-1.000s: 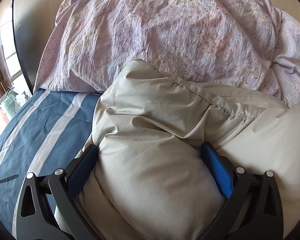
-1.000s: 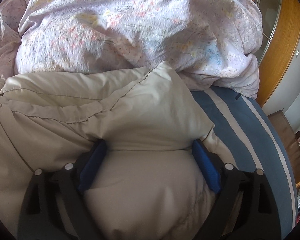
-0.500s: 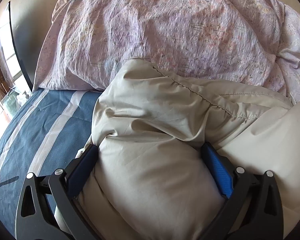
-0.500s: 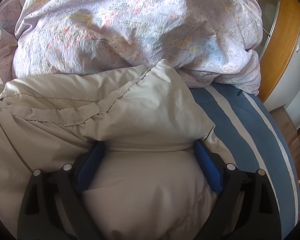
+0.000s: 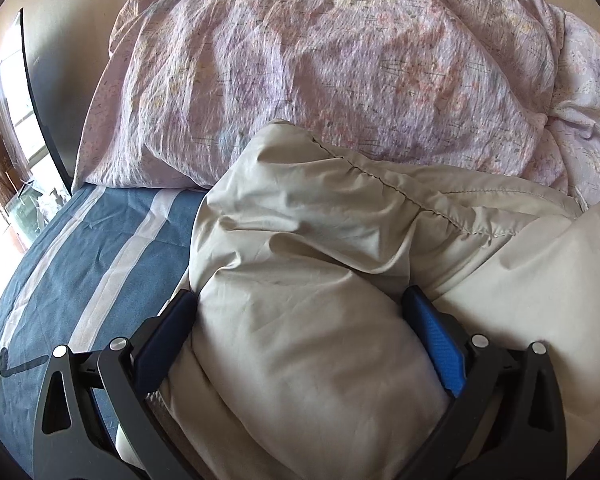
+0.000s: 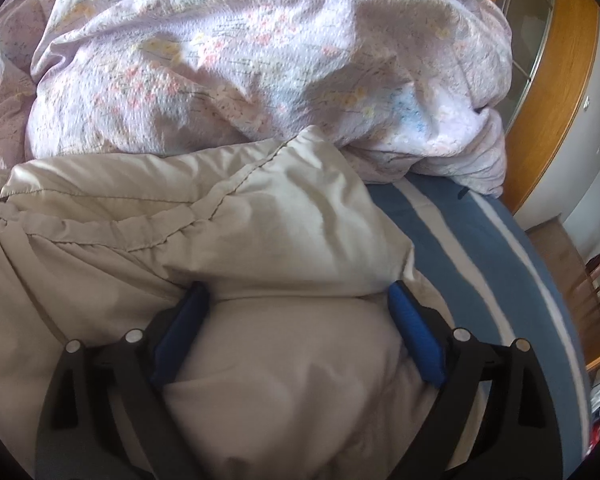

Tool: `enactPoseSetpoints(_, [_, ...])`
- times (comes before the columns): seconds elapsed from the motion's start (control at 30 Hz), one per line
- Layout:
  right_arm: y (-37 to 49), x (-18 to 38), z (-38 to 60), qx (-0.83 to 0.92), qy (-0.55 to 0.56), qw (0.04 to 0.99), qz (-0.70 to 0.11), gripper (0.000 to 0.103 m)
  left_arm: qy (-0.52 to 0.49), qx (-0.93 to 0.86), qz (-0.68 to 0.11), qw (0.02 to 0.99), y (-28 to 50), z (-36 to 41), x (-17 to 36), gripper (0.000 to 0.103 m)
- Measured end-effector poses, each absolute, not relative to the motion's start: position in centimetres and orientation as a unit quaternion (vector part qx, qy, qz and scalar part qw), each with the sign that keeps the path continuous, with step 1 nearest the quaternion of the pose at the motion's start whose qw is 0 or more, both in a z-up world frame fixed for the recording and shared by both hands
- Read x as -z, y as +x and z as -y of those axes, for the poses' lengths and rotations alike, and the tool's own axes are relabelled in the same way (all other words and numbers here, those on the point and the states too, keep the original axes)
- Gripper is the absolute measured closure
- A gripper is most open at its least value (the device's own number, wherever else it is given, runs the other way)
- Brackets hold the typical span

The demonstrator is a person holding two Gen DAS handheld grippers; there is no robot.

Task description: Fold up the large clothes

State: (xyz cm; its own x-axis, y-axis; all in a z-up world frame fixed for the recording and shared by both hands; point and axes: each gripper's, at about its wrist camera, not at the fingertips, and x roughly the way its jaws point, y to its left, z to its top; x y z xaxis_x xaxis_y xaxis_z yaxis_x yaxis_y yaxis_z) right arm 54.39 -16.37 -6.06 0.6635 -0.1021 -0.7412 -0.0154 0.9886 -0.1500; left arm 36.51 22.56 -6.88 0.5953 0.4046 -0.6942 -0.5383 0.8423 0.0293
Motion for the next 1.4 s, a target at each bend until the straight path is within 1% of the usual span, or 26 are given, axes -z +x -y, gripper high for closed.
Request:
enactPoseSetpoints(0.13, [54.6,6.2,17.5,0.013,-0.052,0.904,-0.425,0.011,-0.092,-0.265,-0.359,0.890,36.4,-22.6,6.8,0.001])
enactPoseSetpoints(0.27, [55.1,7.0,17.4,0.015,-0.048,0.902,-0.429,0.008,-0.113,-0.261,-0.360,0.889,36.9,-23.3,7.2,0.001])
enactPoseSetpoints(0.43, [55.1,6.9,18.3,0.002,-0.023,0.901,-0.433,0.008,-0.112,-0.259,-0.359,0.890,36.6,-23.3,6.9,0.001])
enactPoseSetpoints(0.5, [53.7,5.8,19.4,-0.008,0.011,0.902,-0.431,0.009,-0.113,-0.247,-0.351,0.896,35.1,-22.9,6.1,0.001])
enactPoseSetpoints(0.6, [50.5,3.6,22.2,-0.036,0.088,0.907,-0.410,0.010,-0.126,-0.218,-0.316,0.915,31.5,-22.2,4.2,0.001])
enactPoseSetpoints(0.7, [47.1,1.7,25.9,-0.036,0.165,0.901,-0.399,0.009,-0.177,-0.188,-0.300,0.918,27.4,-22.7,3.1,0.001])
enactPoseSetpoints(0.8, [44.4,1.4,29.1,-0.036,0.236,0.882,-0.407,0.009,-0.231,-0.174,-0.293,0.911,23.8,-23.4,2.8,0.001])
enactPoseSetpoints(0.9, [42.3,2.9,31.5,-0.038,0.315,0.843,-0.434,0.011,-0.289,-0.164,-0.297,0.895,21.2,-24.1,3.3,0.001])
enactPoseSetpoints(1.0, [41.2,5.0,32.2,-0.064,0.383,0.797,-0.462,0.015,-0.344,-0.148,-0.297,0.878,19.5,-24.1,4.3,0.002])
enactPoseSetpoints(1.17, [40.6,7.3,31.3,-0.071,0.421,0.764,-0.483,0.019,-0.396,-0.142,-0.295,0.858,18.6,-23.1,5.8,0.005])
enactPoseSetpoints(1.3, [40.6,8.6,31.0,-0.072,0.454,0.742,-0.489,0.024,-0.445,-0.132,-0.295,0.835,18.9,-22.9,7.1,0.014])
enactPoseSetpoints(1.4, [40.6,8.6,30.9,-0.073,0.456,0.746,-0.480,0.024,-0.458,-0.133,-0.294,0.829,19.2,-22.3,7.7,0.016])
